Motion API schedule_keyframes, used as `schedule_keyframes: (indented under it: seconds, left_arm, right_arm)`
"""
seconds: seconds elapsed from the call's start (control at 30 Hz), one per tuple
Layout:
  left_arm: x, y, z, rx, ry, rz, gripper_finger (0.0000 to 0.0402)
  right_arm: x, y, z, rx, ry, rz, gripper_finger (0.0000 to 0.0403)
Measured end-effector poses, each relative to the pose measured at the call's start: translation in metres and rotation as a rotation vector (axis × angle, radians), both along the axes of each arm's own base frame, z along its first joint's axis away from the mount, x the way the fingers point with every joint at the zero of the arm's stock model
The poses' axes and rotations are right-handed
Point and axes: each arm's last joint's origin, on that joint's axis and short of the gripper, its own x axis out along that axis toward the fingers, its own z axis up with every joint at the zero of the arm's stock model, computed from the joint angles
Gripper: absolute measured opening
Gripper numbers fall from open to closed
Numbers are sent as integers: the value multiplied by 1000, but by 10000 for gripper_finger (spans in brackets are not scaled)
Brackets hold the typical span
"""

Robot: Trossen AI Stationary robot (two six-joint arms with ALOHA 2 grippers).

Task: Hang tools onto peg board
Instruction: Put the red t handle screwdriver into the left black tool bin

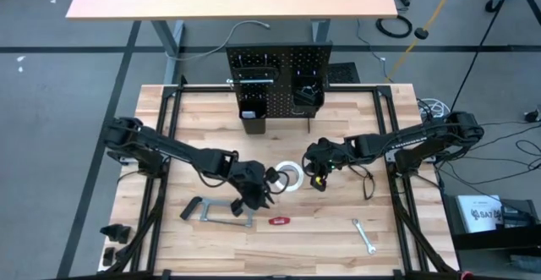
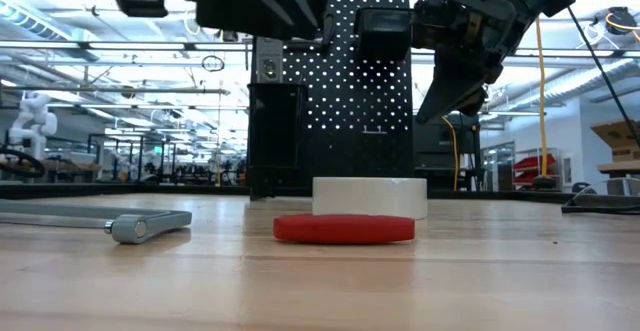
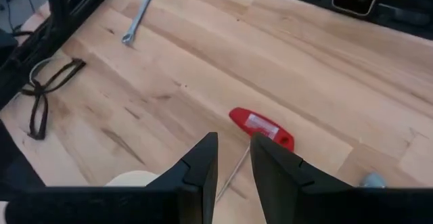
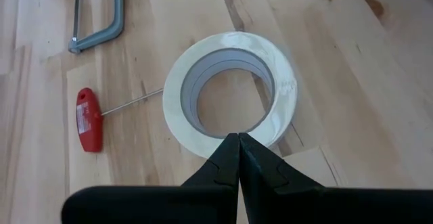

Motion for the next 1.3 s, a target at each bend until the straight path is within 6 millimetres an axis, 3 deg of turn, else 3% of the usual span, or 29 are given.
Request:
schedule_keyframes:
  seconds: [0.2, 0.4, 0.73, 1.3]
  left_arm:
    - [12, -8, -6, 0, 31, -27, 93]
    - [30, -11, -29, 20, 92, -46, 93]
    - [53, -15, -69, 214, 184, -152, 93]
    - [76, -16, -89, 353, 318, -225, 93]
  right_arm:
    - [0, 0, 0, -5, -1, 5, 0]
    - [0, 0, 0, -9, -1, 9, 0]
    - [0, 0, 0, -2, 1, 2, 0]
    - [0, 0, 0, -17, 3, 18, 0]
